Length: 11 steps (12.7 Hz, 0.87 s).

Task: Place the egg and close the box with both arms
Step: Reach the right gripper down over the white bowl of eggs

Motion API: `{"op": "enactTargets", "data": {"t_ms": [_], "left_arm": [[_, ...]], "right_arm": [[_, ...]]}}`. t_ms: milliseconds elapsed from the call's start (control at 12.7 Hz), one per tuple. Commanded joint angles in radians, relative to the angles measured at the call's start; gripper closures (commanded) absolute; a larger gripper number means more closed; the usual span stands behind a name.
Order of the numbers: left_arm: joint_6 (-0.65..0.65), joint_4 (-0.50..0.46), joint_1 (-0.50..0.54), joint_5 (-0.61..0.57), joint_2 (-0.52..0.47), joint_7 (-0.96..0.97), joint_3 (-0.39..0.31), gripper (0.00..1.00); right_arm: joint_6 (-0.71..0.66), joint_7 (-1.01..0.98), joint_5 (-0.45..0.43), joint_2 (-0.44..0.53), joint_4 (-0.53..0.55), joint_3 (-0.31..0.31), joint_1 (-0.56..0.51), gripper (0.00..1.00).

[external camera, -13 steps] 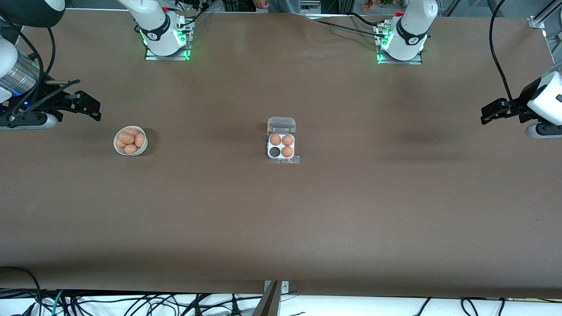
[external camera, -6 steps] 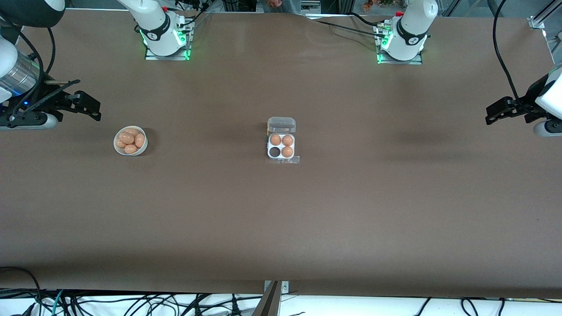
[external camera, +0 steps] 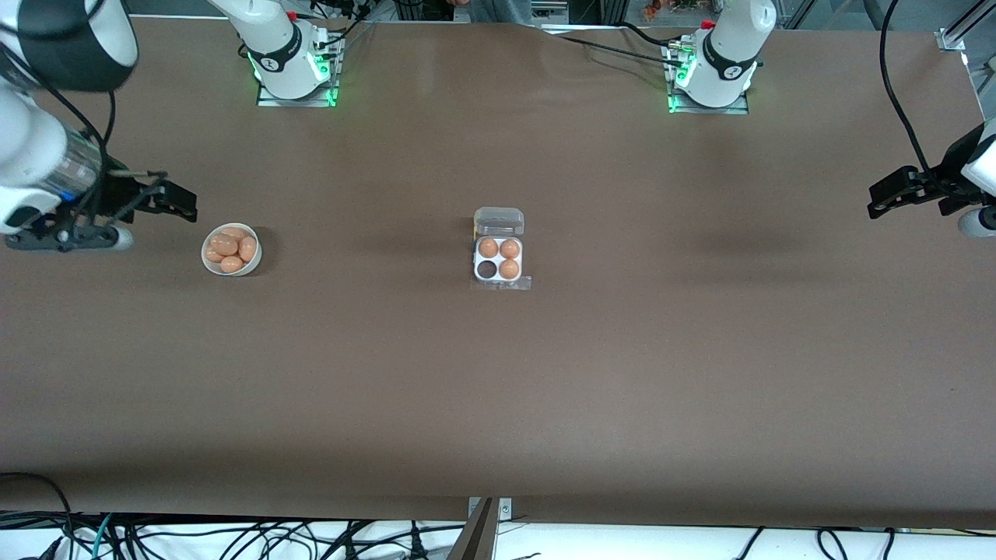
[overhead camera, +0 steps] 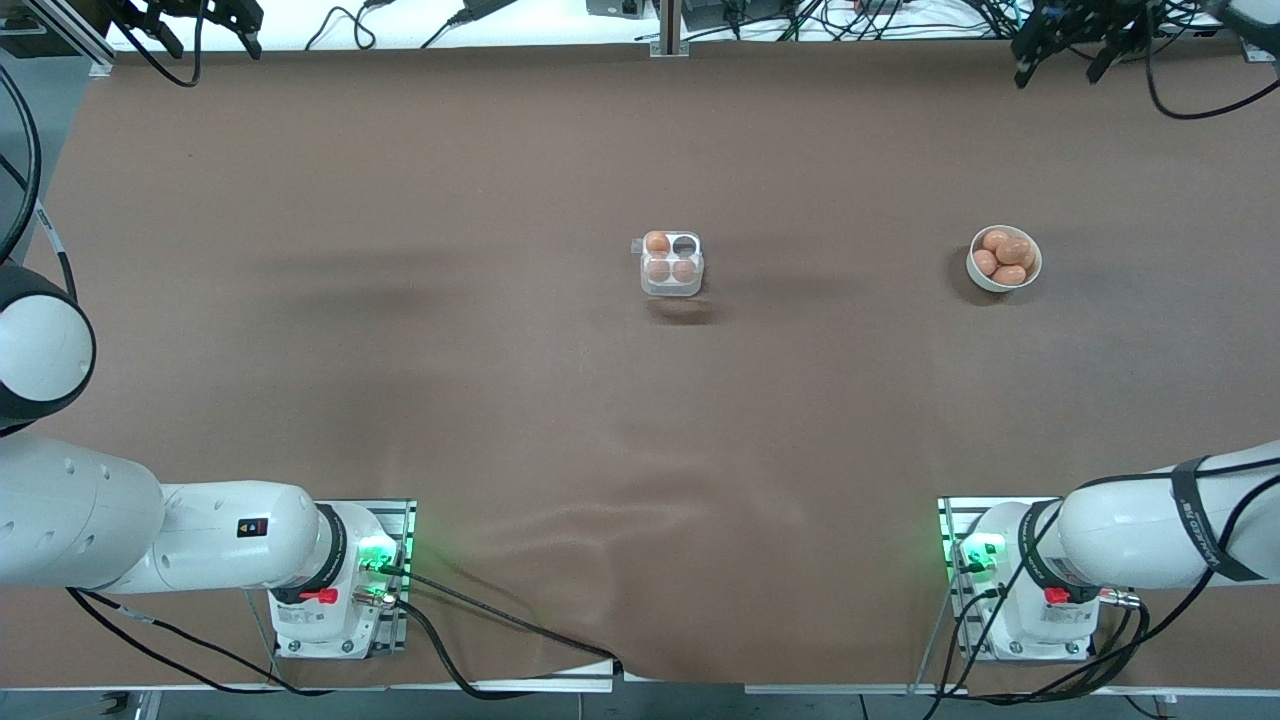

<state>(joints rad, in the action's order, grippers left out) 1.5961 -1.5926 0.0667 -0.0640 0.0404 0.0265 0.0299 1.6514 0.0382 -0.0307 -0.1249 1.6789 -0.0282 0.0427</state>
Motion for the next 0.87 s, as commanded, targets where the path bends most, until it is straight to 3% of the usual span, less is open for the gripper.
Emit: {"op": "enactTargets", "data": {"t_ms": [0,79,316,789], "left_arm": [[-0.024,0.029,0.005,-0.007,0.012,-0.014,0.008,0.0],[-0.024,0.028,0.005,-0.007,0.012,-0.013,0.01,0.0],[-0.025,0.026,0.005,-0.005,0.012,-0.013,0.01,0.0],[-0.025,0.028,0.005,-0.005,0.013,-0.011,0.01,0.0]], "right_arm": [[-0.006,0.008,-0.003,-0.076,0.005,0.002,-0.012,0.0],[0.02,0.008,-0.006,-0.097,0.022,0.004,-0.02,0.0],[0.215,-0.017,-0.006,-0.053,0.233,0.034,-0.026,0.0],[0.597,-0.021,-0.005,-0.01,0.548,0.114,-0.026,0.0]]}}
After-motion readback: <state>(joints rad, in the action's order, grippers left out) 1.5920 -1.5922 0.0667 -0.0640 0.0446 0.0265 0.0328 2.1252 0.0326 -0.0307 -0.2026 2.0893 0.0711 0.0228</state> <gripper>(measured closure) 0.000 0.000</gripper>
